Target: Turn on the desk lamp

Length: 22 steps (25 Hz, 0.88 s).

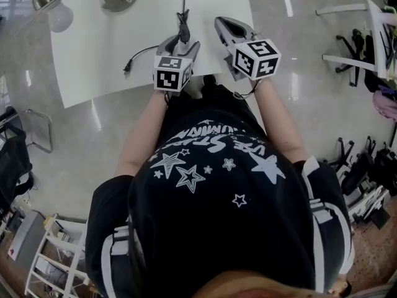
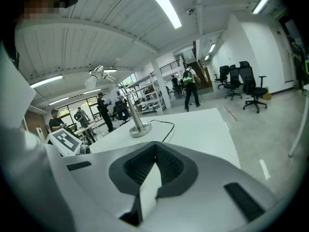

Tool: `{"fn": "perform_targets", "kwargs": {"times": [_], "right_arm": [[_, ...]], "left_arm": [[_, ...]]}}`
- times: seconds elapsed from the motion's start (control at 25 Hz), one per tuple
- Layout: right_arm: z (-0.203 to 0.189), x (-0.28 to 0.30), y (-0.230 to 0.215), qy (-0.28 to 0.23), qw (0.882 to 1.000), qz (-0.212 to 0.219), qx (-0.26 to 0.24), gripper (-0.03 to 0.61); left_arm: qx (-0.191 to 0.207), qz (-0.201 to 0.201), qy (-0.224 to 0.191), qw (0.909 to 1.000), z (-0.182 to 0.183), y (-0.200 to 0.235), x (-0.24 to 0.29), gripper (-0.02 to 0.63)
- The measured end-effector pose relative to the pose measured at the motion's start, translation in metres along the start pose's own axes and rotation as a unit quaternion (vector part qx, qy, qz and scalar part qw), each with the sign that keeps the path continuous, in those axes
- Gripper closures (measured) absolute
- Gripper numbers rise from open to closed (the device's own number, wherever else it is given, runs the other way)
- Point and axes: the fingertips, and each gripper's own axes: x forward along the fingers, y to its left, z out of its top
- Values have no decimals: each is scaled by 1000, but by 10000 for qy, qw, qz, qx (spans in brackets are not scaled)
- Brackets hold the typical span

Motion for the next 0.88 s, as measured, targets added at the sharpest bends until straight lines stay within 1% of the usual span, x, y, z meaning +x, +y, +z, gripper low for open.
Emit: {"fn": "perform_targets", "kwargs": {"times": [0.24, 0.32, 0.48, 0.6, 0.64, 0.8, 0.88], "right_arm": [[-7, 6, 2, 223, 9990, 338, -188, 574], [-9, 10, 4, 279, 9984, 431, -223, 574], [-10, 18, 8, 361, 9972, 585, -281, 574], [-9, 25, 13, 383, 9964, 682, -336, 574], [-8, 27, 14, 392, 9961, 710, -361, 574], [-12, 35, 20, 536, 9933, 836, -588, 574], [-19, 41, 27, 701, 9896, 1007, -754, 574]], "left_arm": [[-53, 463, 260, 9986, -9, 10, 12, 351], [-82, 549, 250, 9981, -7, 13, 13, 353], [-117, 584, 227, 9980, -3, 14, 14, 358], [-120, 627, 253, 9976, -4, 17, 12, 426], [-110, 633, 258, 9976, -4, 18, 12, 434], [-87, 646, 287, 9975, -5, 18, 11, 437], [-123, 665, 284, 9973, -5, 18, 11, 443]]}}
